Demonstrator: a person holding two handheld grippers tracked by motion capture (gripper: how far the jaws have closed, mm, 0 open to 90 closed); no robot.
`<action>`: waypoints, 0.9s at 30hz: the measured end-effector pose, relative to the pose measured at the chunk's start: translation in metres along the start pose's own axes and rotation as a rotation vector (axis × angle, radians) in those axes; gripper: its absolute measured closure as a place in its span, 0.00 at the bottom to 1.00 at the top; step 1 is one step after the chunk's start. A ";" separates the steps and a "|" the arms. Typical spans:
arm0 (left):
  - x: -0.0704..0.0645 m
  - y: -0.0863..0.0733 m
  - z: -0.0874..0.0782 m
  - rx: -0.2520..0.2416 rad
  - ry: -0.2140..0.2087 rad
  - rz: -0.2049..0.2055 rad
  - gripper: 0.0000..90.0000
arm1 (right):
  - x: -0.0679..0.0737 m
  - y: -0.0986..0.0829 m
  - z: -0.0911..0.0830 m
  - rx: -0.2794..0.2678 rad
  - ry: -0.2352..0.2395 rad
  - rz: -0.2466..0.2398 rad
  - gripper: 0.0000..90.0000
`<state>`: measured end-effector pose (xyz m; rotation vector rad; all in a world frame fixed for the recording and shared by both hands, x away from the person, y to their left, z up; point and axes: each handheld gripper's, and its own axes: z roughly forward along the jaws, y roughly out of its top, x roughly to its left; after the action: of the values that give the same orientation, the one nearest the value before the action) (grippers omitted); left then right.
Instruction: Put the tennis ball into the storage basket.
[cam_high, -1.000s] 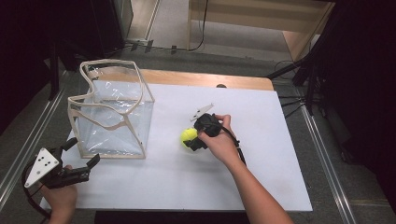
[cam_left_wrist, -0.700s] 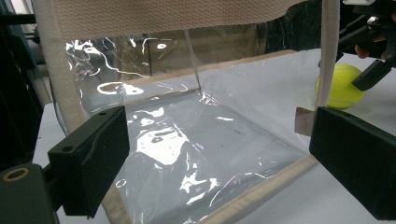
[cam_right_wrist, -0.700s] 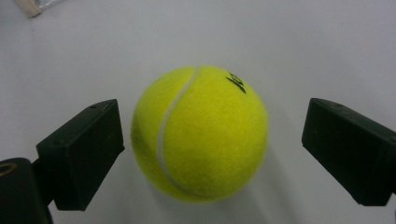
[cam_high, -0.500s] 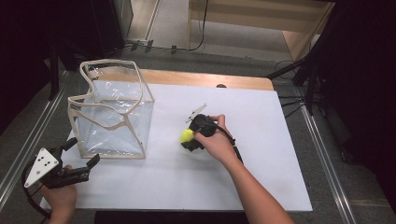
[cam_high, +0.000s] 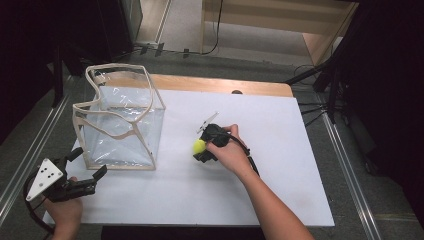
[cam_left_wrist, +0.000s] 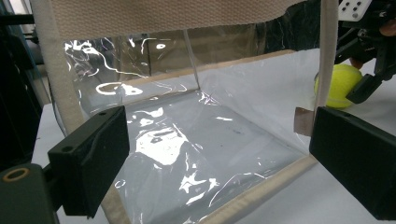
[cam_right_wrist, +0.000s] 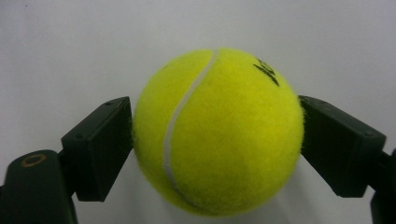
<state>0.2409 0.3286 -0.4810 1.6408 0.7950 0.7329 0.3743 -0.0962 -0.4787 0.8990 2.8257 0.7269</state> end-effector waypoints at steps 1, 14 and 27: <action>0.000 0.000 0.000 -0.001 0.000 -0.001 0.06 | 0.000 0.000 0.000 0.007 -0.002 -0.002 0.16; 0.000 0.000 0.000 -0.001 -0.002 -0.001 0.06 | -0.001 0.001 0.004 0.008 0.016 0.019 0.25; 0.000 0.000 0.000 -0.001 -0.002 -0.001 0.06 | -0.003 0.001 0.002 0.013 0.029 0.001 0.26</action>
<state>0.2409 0.3284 -0.4810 1.6400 0.7939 0.7309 0.3778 -0.0964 -0.4803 0.8989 2.8585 0.7276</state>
